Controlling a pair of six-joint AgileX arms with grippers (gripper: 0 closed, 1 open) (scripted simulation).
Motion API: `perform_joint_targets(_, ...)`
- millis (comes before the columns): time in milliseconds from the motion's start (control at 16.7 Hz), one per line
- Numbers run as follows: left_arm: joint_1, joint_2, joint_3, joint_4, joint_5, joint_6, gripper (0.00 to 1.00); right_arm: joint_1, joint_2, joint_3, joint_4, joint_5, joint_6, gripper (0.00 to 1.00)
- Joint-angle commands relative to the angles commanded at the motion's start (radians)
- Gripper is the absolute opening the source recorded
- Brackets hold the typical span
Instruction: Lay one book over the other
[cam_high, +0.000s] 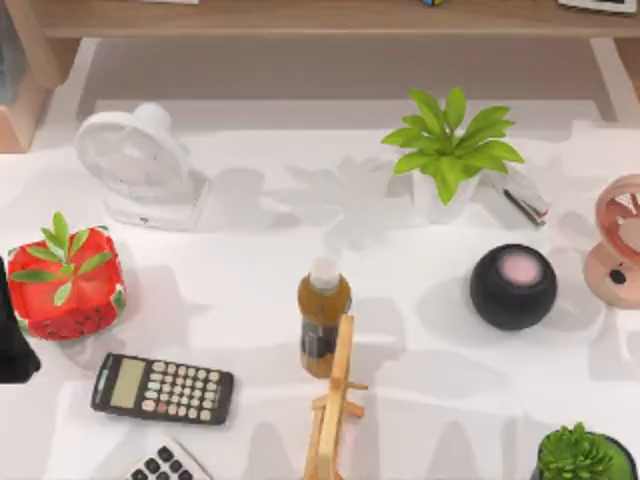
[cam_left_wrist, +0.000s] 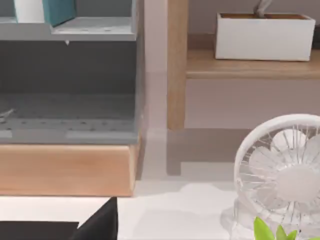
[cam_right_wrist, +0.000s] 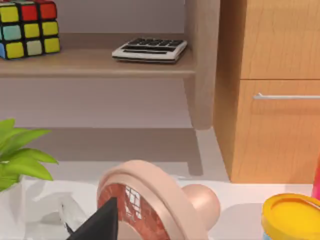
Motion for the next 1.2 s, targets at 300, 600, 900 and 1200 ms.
perform_joint_targets(300,0.014,0.061,0.050,0.019,0.018,-0.002,1.00,0.000,0.000,0.000,0.000,0.000,0.000,1.00)
perform_joint_targets(600,0.078,0.373,0.278,0.110,0.092,-0.001,1.00,0.000,0.000,0.000,0.000,0.000,0.000,1.00)
perform_joint_targets(900,0.169,0.878,0.609,0.248,0.195,0.005,1.00,0.000,0.000,0.000,0.000,0.000,0.000,1.00)
perform_joint_targets(1200,0.253,1.339,0.948,0.391,0.311,-0.003,1.00,0.000,0.000,0.000,0.000,0.000,0.000,1.00)
